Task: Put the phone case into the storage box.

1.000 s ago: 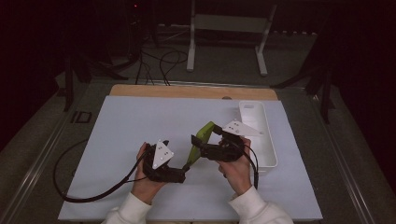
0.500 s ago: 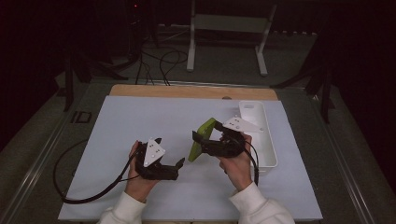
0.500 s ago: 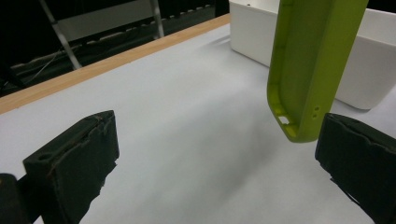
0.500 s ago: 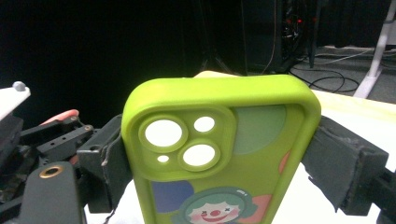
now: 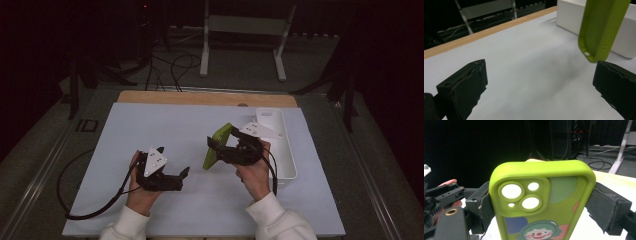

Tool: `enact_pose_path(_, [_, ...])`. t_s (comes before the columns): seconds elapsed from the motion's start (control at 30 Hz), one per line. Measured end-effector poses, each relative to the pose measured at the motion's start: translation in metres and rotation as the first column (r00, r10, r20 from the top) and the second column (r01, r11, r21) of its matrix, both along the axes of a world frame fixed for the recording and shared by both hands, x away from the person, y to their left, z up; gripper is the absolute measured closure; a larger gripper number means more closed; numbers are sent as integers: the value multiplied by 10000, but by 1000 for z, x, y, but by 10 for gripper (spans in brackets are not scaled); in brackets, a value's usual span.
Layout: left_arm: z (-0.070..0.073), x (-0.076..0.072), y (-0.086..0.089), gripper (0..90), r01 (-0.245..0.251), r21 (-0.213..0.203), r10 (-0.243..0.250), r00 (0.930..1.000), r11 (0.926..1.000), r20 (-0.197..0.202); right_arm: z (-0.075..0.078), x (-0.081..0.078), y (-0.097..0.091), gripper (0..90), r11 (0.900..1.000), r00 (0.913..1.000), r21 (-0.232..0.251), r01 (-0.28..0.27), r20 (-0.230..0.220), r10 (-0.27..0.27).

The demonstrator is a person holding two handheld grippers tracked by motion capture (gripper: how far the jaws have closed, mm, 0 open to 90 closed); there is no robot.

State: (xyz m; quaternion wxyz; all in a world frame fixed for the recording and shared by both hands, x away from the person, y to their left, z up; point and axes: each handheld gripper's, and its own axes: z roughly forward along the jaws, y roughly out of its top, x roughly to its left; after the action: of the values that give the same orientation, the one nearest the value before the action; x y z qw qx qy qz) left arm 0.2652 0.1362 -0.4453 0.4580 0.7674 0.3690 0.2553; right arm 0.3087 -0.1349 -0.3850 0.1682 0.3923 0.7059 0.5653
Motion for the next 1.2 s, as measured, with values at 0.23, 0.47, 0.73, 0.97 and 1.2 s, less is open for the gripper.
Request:
enact_pose_path(0.23, [0, 2, 10, 2, -214, -55, 214, 9998, 9998, -18, 2, 3, -1, 163, 10000, 10000, -20, 87, 34, -87])
enact_pose_path(0.47, [-1, 2, 18, 2, -359, -119, 358, 9993, 9993, -64, 4, 7, -2, 163, 9998, 9998, -67, 179, 90, -178])
enact_pose_path(0.73, [-3, 2, 28, 2, -599, -122, 598, 9982, 9981, -96, 3, 12, -5, 163, 9993, 9994, -139, 336, 71, -335])
enact_pose_path(0.97, [-4, 1, 38, 2, -713, -147, 712, 9974, 9973, -104, 4, 15, -8, 163, 9988, 9989, -176, 448, 119, -446])
enact_pose_path(1.2, [-6, -1, 50, 2, -730, -434, 727, 9973, 9964, -77, 4, 18, -10, 163, 9980, 9983, -258, 570, 97, -567])
